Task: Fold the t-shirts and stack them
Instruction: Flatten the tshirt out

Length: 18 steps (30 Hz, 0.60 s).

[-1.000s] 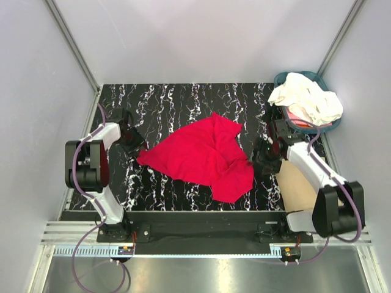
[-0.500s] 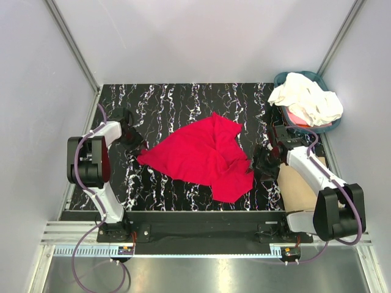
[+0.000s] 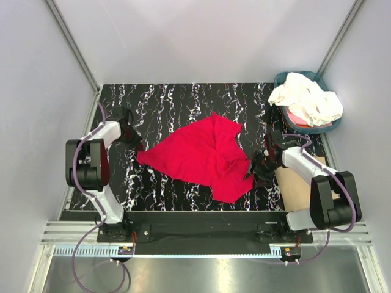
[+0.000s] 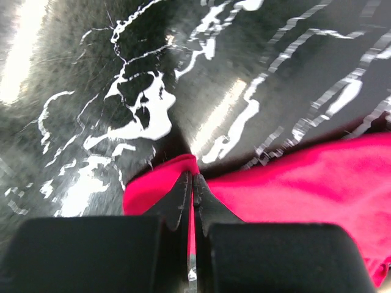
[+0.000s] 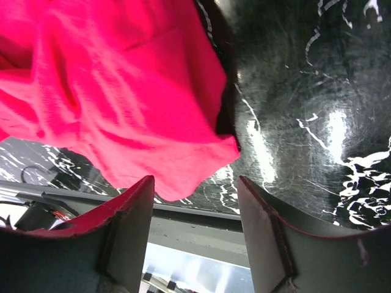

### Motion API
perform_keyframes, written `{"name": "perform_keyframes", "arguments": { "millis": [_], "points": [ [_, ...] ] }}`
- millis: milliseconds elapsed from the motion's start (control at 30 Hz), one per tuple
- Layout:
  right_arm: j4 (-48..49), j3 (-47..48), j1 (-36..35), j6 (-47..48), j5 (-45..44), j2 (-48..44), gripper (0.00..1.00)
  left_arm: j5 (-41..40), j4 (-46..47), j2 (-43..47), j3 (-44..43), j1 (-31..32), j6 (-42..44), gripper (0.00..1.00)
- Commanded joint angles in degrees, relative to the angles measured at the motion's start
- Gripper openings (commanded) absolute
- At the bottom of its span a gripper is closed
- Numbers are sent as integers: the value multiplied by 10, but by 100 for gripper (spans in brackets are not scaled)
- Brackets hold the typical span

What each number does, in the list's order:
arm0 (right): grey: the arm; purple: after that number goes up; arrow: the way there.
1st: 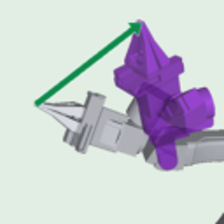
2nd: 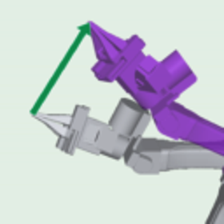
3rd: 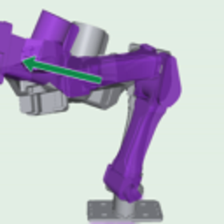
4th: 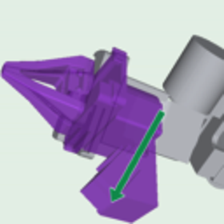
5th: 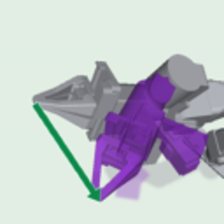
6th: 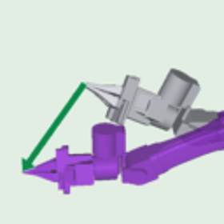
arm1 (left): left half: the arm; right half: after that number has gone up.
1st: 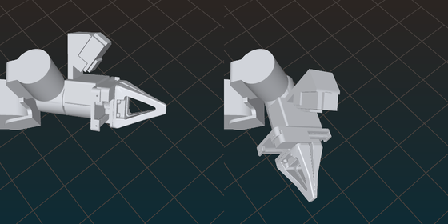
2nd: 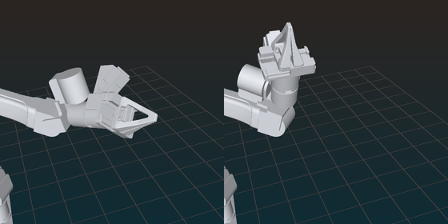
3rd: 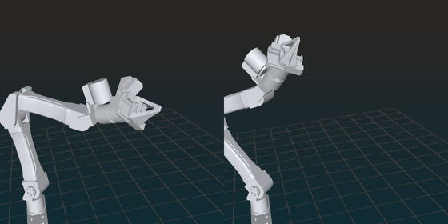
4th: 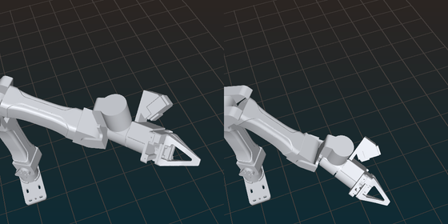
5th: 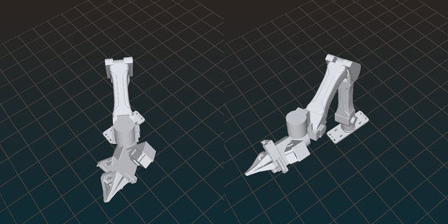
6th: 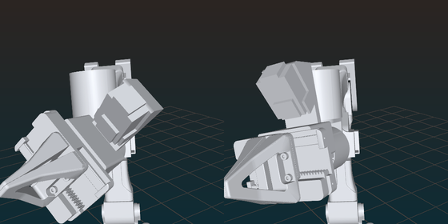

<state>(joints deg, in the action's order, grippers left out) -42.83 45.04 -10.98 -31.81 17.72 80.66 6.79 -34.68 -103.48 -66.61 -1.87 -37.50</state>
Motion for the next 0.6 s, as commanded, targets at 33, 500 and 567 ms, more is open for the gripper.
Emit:
{"name": "perform_keyframes", "arguments": {
  "millis": [33, 500, 567],
  "points": [
    [19, -14, -2, -5, 9, -2, 65, -22, 8, 95, -5, 5, 30, 0],
    [136, -7, -4, 10, 6, 55, 52, 7, 6, 255, 30, 31, 11, 0],
    [135, 9, -4, 11, 15, 60, 36, 5, 6, 269, 23, 31, 12, 0]
  ]
}}
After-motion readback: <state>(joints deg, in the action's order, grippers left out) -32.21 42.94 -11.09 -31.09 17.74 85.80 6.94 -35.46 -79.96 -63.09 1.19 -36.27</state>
